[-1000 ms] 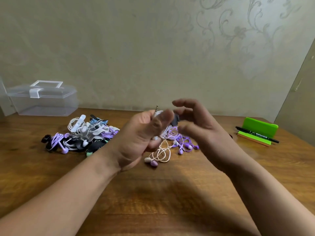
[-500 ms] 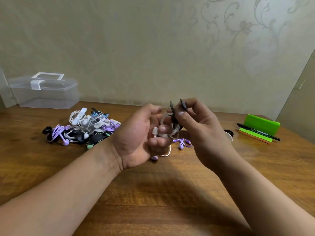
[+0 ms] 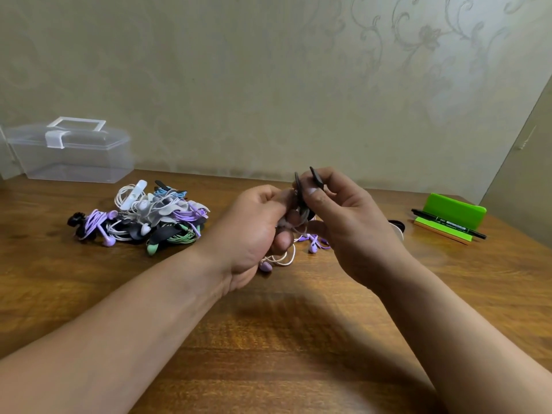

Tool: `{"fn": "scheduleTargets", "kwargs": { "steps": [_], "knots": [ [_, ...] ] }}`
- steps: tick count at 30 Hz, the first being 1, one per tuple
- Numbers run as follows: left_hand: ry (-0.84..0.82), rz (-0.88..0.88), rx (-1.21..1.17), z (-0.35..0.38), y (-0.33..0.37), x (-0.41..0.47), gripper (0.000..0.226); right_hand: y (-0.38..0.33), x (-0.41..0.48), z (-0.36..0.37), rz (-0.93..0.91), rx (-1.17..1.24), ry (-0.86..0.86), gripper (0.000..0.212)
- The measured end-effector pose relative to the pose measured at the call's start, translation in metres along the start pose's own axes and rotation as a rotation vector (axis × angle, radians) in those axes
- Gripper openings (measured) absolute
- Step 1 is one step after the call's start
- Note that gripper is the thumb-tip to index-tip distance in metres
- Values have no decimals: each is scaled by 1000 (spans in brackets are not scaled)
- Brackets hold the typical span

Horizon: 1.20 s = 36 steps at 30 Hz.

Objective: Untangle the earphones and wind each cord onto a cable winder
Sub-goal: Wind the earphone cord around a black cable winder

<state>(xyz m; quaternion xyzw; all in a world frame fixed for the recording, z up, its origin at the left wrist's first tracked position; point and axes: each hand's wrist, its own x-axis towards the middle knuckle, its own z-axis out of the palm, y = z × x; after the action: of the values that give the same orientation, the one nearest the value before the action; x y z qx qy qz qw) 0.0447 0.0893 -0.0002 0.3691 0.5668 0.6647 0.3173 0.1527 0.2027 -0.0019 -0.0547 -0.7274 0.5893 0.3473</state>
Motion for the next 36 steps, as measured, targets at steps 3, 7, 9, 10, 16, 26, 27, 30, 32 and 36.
{"fn": "scheduleTargets", "kwargs": {
  "steps": [3,7,9,10,16,26,27,30,32,36],
  "knots": [
    [26,23,46,-1,-2,1,28,0,0,-1,-14,-20,-23,13],
    [32,38,68,-2,-2,1,25,-3,-1,-1,-38,-17,-53,12],
    [42,40,44,-3,-1,2,23,-4,-1,-2,-36,-17,-48,11],
    [48,37,41,-3,-1,2,21,-3,-1,-2,-34,-18,-47,11],
    [50,17,103,-8,2,2,24,-6,-1,-3,-33,-18,-44,12],
    [-186,-26,12,-29,14,7,27,-10,-2,-8,66,119,-144,9],
    [-206,-19,16,-30,15,6,29,-10,-1,-9,68,124,-134,9],
    [-245,-3,15,-29,16,5,33,-8,0,-7,62,110,-76,10],
    [-250,-5,4,-26,14,5,28,-6,1,-6,53,71,-41,9],
    [-215,-13,-4,-19,4,5,26,-3,2,-5,37,-85,-4,12]
  ]
}}
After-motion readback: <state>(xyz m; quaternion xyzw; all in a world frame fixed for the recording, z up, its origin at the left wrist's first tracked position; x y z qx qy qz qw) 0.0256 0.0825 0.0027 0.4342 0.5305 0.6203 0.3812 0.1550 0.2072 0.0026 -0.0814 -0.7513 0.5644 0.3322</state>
